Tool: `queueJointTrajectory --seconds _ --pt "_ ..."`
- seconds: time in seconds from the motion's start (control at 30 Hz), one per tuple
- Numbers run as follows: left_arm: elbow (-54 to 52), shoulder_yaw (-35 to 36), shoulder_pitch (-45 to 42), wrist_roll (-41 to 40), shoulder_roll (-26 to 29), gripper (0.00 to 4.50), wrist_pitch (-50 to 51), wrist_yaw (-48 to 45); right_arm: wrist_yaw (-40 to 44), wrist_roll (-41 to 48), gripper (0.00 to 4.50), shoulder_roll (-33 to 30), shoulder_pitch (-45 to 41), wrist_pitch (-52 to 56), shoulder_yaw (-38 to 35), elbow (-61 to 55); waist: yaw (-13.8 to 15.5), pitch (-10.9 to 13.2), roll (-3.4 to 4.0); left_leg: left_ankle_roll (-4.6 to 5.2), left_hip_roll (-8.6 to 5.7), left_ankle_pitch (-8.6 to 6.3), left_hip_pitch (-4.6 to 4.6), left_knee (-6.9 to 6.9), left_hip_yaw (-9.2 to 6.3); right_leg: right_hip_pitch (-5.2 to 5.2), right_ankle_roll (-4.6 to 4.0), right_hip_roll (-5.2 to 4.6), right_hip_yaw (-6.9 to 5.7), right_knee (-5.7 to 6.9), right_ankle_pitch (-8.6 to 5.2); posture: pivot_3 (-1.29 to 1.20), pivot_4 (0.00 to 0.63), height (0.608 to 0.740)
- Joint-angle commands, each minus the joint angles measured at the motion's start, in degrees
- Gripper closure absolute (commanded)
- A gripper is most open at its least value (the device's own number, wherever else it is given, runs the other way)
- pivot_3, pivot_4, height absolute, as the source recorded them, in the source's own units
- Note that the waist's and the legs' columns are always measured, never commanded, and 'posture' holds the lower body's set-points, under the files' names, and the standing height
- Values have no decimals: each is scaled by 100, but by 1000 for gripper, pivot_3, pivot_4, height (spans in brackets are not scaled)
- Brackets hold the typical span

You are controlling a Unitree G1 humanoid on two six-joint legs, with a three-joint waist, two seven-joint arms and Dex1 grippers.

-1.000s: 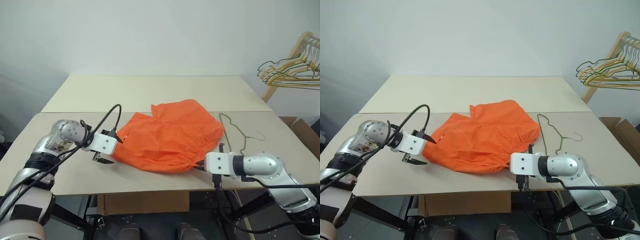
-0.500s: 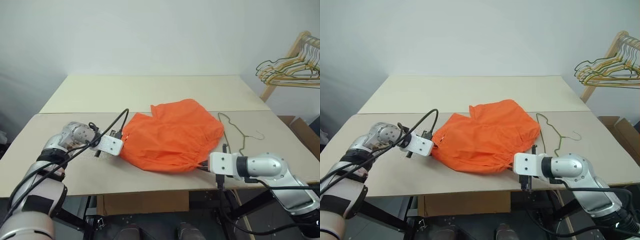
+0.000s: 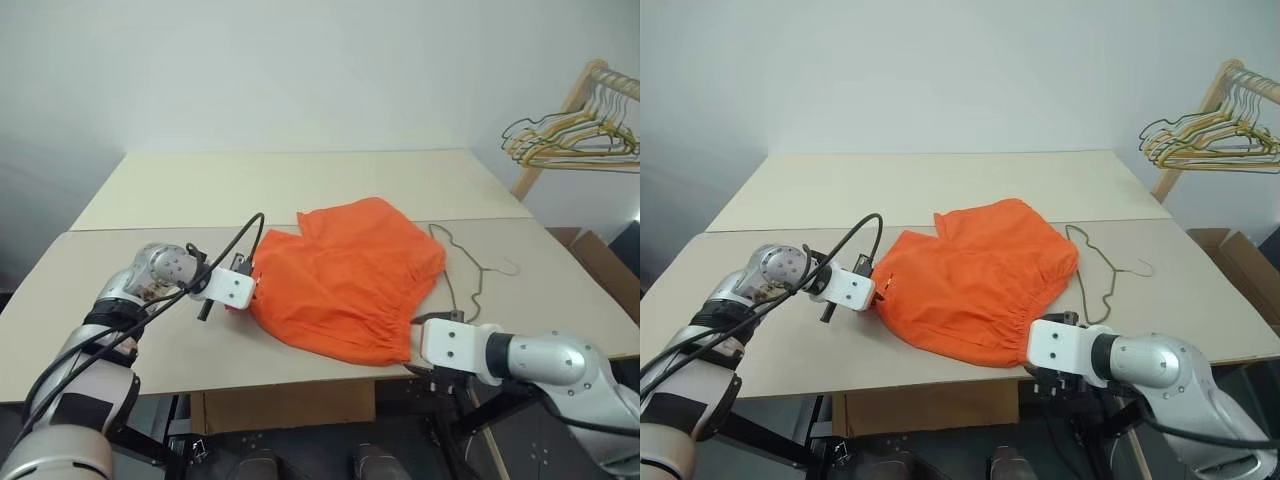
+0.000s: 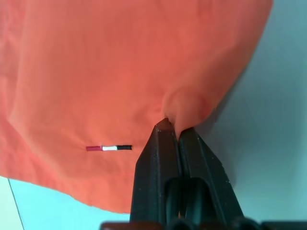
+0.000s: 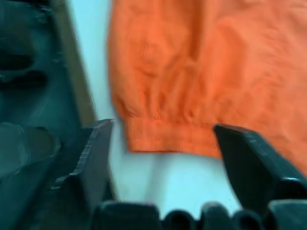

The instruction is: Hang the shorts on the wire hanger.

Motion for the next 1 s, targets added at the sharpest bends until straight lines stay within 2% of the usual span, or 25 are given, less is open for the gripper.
queueJointTrajectory --seconds 0.03,0.13,0.37,0.5,0.8,0.83,1.0 --pt "-237 152 16 -194 59 4500 118 -47 -384 -380 18 206 -264 852 641 -407 -27 -1 -1 0 1 0 4 0 1 2 -4 0 1 1 -2 -23 0 740" --pt "-282 156 39 -235 65 4500 172 -72 -627 -1052 18 280 -539 1076 1544 -127 -81 -1 -1 0 0 0 8 3 3 4 -11 -2 1 4 -6 -21 0 740" --pt "-291 173 47 -246 123 4500 164 -111 -922 -1855 18 546 -1213 1435 2318 527 -116 -1 -2 1 -3 1 5 4 4 3 -8 -4 2 3 -4 -3 0 740" --pt "-322 196 103 -256 179 4500 154 -98 -841 -1932 934 572 -1300 1402 2373 658 -111 -1 -2 1 -3 0 2 0 -1 2 21 -1 -1 3 12 11 0 740" --pt "-584 332 285 -385 337 4500 298 -139 -800 -2059 4329 641 -1354 1175 2405 859 -105 -1 -2 1 -2 0 4 1 -2 2 26 -2 -2 6 14 30 0 740" --pt "-670 355 339 -431 389 4500 322 -186 -825 -2101 4470 591 -1347 1074 2371 933 -102 -1 -2 1 -2 0 5 1 -2 2 25 -1 -2 6 14 33 0 740" --pt "-1462 461 823 -797 758 4500 557 -542 -1012 -2036 4470 271 -1120 219 1871 1218 -102 -1 -2 1 -2 0 3 0 1 1 25 -4 -2 4 14 41 0 740"
